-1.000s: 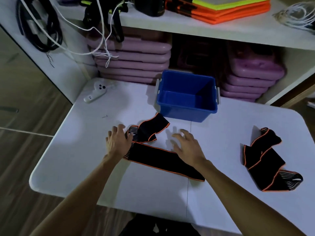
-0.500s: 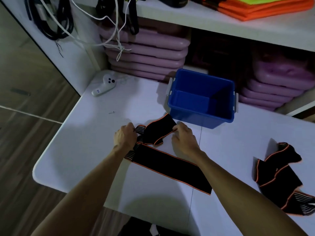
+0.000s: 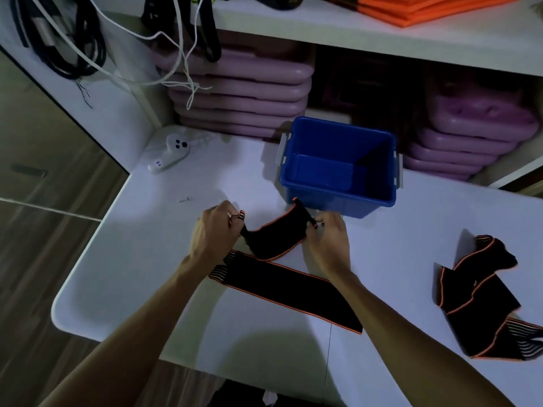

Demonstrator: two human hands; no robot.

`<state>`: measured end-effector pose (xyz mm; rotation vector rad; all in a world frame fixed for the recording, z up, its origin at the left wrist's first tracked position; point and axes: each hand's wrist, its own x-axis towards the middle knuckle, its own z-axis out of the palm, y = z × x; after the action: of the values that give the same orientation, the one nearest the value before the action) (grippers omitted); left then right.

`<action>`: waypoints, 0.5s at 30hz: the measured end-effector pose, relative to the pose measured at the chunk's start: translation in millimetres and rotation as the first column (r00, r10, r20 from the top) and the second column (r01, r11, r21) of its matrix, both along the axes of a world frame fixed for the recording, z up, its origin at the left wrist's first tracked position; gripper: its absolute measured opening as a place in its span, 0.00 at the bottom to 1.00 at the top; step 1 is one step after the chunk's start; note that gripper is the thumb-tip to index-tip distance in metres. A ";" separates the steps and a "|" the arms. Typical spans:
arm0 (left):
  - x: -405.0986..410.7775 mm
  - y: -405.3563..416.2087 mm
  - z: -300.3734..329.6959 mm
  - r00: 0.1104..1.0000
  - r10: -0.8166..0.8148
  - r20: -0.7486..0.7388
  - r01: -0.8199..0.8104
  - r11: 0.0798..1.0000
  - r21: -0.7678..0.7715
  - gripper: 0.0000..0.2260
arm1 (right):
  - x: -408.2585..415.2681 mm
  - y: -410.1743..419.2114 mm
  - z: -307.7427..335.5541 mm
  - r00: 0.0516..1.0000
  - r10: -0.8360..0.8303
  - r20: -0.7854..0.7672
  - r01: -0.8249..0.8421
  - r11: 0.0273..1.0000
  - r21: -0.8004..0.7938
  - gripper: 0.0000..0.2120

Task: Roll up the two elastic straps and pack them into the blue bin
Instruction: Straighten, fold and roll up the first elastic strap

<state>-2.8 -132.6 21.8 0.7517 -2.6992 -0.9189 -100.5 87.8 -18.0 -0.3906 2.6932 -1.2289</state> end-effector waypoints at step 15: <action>41.5 -7.6 -28.0 0.936 -0.346 0.062 0.348 0.937 -0.034 0.07 | 68.1 133.1 8.4 0.952 0.169 0.255 -0.156 0.985 -0.069 0.12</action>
<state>38.8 -140.2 -6.3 0.2956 -2.9481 -0.9141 -32.5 220.9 -9.6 -0.4155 2.3644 -1.2069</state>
